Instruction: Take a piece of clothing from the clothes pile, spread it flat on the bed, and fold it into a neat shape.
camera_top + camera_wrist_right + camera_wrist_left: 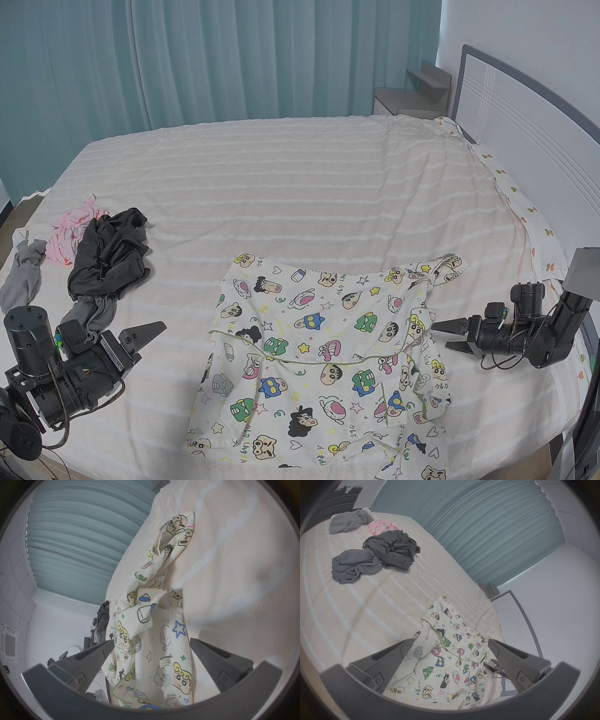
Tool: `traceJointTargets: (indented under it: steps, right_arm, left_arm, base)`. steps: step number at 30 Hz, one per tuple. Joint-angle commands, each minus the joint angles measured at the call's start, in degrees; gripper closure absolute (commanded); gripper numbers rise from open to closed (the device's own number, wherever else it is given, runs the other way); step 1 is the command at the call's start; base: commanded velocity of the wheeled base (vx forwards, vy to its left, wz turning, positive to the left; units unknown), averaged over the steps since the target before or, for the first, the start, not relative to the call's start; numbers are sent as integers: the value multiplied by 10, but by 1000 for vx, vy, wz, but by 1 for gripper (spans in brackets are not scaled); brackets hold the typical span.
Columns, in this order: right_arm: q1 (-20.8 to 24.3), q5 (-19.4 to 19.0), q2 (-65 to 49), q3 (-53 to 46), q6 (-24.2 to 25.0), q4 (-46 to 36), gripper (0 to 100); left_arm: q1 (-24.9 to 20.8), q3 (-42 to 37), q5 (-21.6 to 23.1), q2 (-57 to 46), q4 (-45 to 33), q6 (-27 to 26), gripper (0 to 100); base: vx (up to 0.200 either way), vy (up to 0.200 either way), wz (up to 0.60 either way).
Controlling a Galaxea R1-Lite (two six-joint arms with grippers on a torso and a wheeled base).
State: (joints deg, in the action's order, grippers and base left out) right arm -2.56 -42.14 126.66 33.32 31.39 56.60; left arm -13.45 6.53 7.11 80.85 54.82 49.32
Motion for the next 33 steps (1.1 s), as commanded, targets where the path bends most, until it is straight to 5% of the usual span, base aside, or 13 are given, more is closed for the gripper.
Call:
traceJointTargets:
  steps: [1, 21, 22, 33]
  right_arm:
    - [-3, 0, 19, -4, -1, 2, 0]
    - [33, 0, 41, -15, -43, 4, 0]
    - [33, 0, 46, -14, -43, 4, 100]
    - [29, 16, 53, -13, -47, 9, 100]
  left_arm:
    - [0, 0, 0, 0, 0, 0, 0]
    - [0, 0, 0, 5, 0, 1, 0]
    - [0, 0, 0, 6, 0, 1, 0]
    - [0, 1, -2, 10, 0, 1, 0]
  base:
    - [0, 0, 0]
    - [0, 0, 0]
    - [0, 0, 0]
    - [0, 0, 0]
